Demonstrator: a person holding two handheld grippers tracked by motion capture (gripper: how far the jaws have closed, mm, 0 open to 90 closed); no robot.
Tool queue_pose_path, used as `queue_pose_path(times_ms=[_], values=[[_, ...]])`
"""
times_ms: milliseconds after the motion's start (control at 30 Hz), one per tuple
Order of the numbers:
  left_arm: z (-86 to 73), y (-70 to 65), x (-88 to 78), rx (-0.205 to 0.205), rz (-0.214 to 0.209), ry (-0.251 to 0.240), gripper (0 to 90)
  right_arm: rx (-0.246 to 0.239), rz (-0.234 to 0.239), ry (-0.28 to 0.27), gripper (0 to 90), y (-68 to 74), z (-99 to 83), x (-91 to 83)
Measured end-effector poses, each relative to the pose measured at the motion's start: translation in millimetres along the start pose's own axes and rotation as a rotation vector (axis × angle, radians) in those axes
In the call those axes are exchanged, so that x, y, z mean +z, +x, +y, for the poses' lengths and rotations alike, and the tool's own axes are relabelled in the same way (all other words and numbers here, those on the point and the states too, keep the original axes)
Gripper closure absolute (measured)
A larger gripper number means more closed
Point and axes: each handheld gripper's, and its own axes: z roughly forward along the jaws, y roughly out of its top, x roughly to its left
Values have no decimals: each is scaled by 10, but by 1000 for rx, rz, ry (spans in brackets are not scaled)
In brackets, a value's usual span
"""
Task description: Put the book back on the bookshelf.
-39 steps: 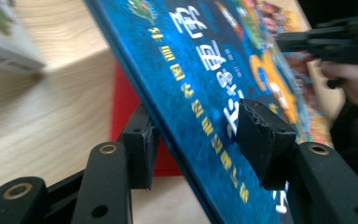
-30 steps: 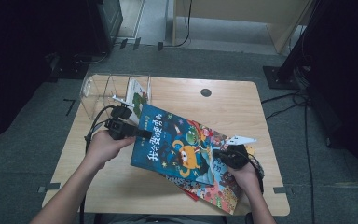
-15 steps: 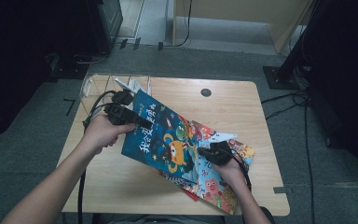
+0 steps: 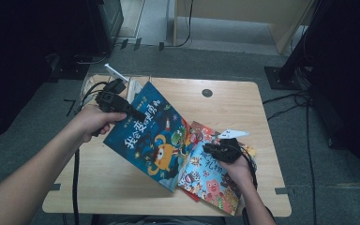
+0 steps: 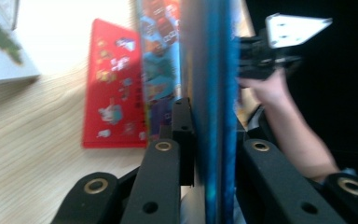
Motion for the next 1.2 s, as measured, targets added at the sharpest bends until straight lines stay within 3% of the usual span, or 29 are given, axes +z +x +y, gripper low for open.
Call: queue_pose_path(times_ms=[33,100,200,433,567,733,933,1200], values=[[-31,-35,-55,23,22,10,823,-9,-1,-1,760,7,3,-1],[-56,-33,-81,15,39,11,829,-22,-4,-6,759,16,6,1],[-121,16,-166,7,32,1,823,-30,0,-6,745,31,22,22],[-324,97,-528,-40,33,-91,819,-45,-9,19,728,41,44,86],[-499,126,-760,-53,79,-113,812,-60,-14,40,707,39,57,141],[-684,207,-895,-82,109,-123,811,-71,-20,47,673,37,56,180],[-884,357,-1004,-128,116,-143,811,-93,-20,46,641,21,44,207],[-1112,471,-1215,-156,118,-183,808,-131,-43,40,605,27,39,217]])
